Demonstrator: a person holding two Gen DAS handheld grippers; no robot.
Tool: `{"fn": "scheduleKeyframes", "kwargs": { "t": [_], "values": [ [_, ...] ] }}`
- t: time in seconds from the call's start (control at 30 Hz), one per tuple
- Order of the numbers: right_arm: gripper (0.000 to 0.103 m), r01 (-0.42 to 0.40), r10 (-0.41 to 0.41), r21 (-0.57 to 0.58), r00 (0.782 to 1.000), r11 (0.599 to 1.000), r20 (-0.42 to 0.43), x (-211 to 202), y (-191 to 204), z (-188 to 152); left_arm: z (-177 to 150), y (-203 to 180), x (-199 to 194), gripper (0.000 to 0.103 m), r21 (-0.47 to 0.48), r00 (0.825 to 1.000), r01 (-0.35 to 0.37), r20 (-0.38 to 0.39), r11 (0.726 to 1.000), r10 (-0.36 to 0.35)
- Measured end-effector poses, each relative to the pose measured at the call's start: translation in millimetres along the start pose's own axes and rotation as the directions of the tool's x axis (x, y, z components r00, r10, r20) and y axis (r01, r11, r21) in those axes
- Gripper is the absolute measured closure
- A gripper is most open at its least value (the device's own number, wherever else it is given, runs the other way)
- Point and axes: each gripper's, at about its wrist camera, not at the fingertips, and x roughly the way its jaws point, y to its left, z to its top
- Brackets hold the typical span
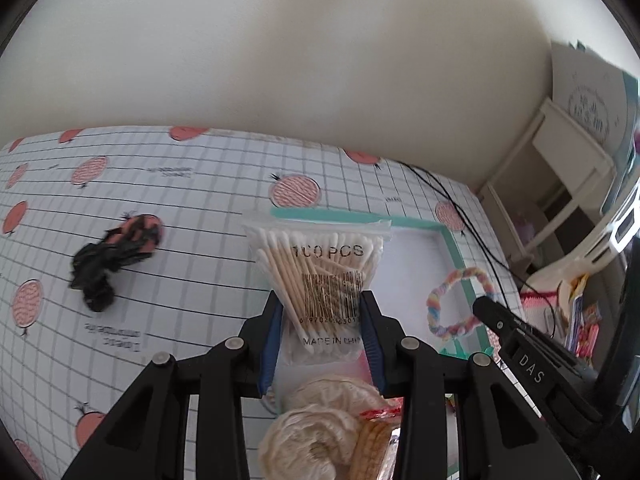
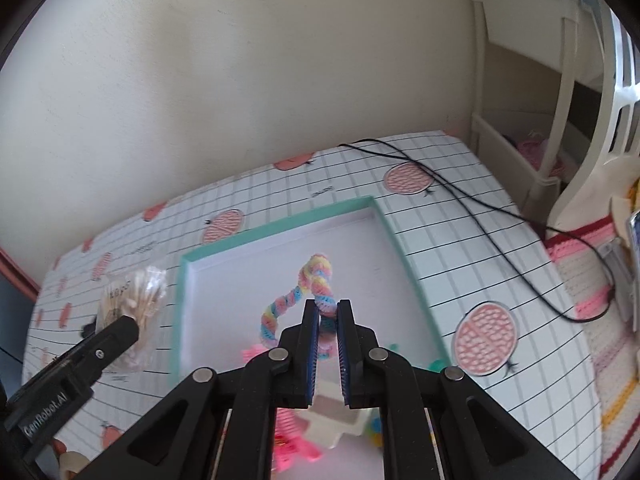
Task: Organize objects
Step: 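Carry the swab pack with the left gripper while the right carries the ring over the tray, then open both grippers to drop the swab pack and rainbow ring into the tray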
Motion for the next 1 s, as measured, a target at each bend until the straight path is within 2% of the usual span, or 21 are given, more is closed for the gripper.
{"fn": "scheduleKeyframes", "kwargs": {
  "t": [0.37,0.67,0.73,0.8,0.83,1.0],
  "values": [
    [0.093,0.048,-0.049,-0.045,0.999,0.998,-0.021,20.7,-5.3,-4.0,-9.2,-1.3,36.7,0.064,-0.027,0.998,0.011,-0.056,1.0,-0.013],
    [0.093,0.037,-0.039,-0.038,0.998,0.999,-0.051,23.2,-4.2,-4.0,-12.0,12.6,39.6,0.064,-0.078,0.996,0.019,-0.085,0.997,-0.026],
    [0.089,0.04,-0.041,-0.03,0.998,0.999,-0.055,21.8,-4.6,-2.6,-10.7,11.0,36.8,0.062,-0.073,0.996,0.027,-0.085,0.997,-0.033],
    [0.074,0.028,-0.029,-0.015,0.998,0.999,-0.062,20.7,-6.3,-1.3,-8.7,7.4,33.9,0.056,-0.061,0.996,0.03,-0.077,0.998,-0.035],
    [0.071,0.022,-0.023,-0.008,0.998,1.0,-0.062,19.6,-7.2,-0.7,-8.0,5.7,32.4,0.053,-0.056,0.996,0.034,-0.075,0.998,-0.038],
    [0.07,0.023,-0.022,0.008,0.999,1.0,-0.048,11.0,-8.3,4.4,0.5,-2.1,19.2,0.053,-0.046,0.997,0.058,-0.054,0.997,-0.061]
  ]
}}
